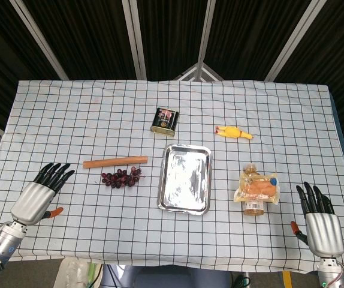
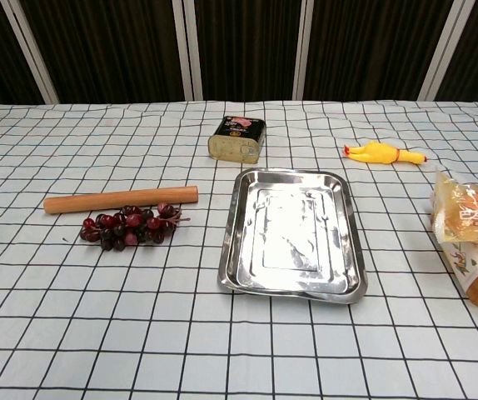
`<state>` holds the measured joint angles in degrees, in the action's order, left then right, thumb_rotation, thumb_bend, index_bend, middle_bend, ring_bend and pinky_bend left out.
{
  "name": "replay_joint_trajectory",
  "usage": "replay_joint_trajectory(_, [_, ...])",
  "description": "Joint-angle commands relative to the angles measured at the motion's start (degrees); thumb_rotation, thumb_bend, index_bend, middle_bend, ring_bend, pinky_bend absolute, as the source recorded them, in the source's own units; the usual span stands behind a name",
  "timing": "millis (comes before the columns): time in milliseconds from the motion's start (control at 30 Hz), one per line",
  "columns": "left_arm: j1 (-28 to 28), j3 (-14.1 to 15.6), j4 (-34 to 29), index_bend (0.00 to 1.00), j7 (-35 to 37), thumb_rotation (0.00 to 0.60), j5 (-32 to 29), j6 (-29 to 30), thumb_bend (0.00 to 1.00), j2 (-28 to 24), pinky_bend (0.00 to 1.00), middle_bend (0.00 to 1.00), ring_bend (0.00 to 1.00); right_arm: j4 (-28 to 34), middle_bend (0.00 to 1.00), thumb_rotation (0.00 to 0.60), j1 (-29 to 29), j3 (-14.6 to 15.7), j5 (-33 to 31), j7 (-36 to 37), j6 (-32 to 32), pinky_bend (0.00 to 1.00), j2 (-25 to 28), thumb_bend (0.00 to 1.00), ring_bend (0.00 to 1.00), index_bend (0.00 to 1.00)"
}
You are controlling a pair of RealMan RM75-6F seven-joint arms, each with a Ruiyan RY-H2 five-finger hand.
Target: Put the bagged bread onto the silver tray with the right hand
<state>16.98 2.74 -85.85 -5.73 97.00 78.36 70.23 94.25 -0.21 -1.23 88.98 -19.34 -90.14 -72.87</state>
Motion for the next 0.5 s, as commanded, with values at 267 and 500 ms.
replay_joint_trajectory(267, [-0.18,0.0,-0.22,0.0,0.3,0.6,0.15,0.52,0.08,-0.12,0.02,0.0,0.0,-0.26,0.0,0.6,0.76,-0.14,-0.04,-0.3,1.43,0.16,-0.46,0.32,0.0,0.0])
replay_joint_trajectory(500, [-0.25,0.14,-0.33,0.0,0.38,0.6,0.39,0.67,0.08,-0.23,0.02,0.0,0.0,-2.21,0.0,0.6,5.97,-3.53,-3.25,-1.38,8.42,0.16,-3.73,0.32,0.0,0.0])
